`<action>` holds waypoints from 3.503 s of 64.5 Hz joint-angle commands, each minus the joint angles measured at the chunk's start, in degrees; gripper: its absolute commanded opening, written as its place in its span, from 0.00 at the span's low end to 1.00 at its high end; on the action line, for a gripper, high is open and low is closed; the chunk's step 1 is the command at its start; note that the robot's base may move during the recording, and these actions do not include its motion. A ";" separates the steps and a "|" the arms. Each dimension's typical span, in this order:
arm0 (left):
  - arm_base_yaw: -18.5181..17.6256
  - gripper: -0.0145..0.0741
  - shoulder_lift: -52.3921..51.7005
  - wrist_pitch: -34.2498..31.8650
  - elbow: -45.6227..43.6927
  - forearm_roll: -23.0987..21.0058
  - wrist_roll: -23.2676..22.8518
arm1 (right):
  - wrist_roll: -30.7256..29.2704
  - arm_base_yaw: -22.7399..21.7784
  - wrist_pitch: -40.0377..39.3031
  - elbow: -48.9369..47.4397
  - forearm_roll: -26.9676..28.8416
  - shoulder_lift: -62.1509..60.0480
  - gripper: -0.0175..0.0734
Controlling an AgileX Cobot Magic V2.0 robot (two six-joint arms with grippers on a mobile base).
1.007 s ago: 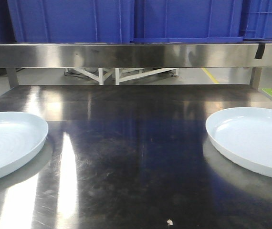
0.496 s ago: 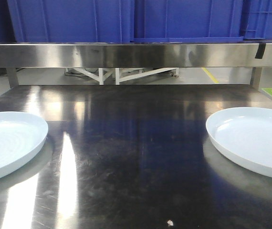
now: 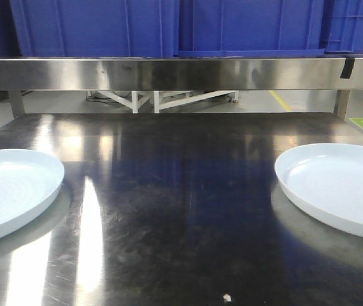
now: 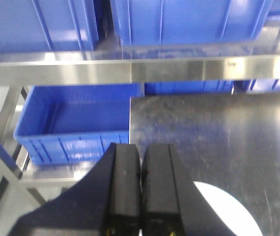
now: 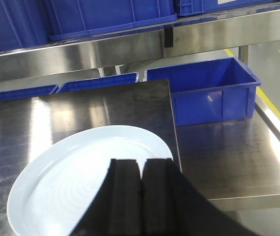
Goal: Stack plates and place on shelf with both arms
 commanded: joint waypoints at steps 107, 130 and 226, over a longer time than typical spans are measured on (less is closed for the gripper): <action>-6.50 0.26 0.44 -6.08 -1.95 2.13 0.00 | 2.80 -0.02 21.84 -54.73 -11.99 54.33 0.26; -6.50 0.60 9.01 -2.79 -1.71 1.99 -2.02 | 2.75 -0.02 27.15 -54.73 -12.10 55.87 0.72; -1.12 0.61 48.27 -6.54 0.80 3.08 -6.15 | 2.75 -0.02 27.79 -54.68 -12.04 62.34 0.80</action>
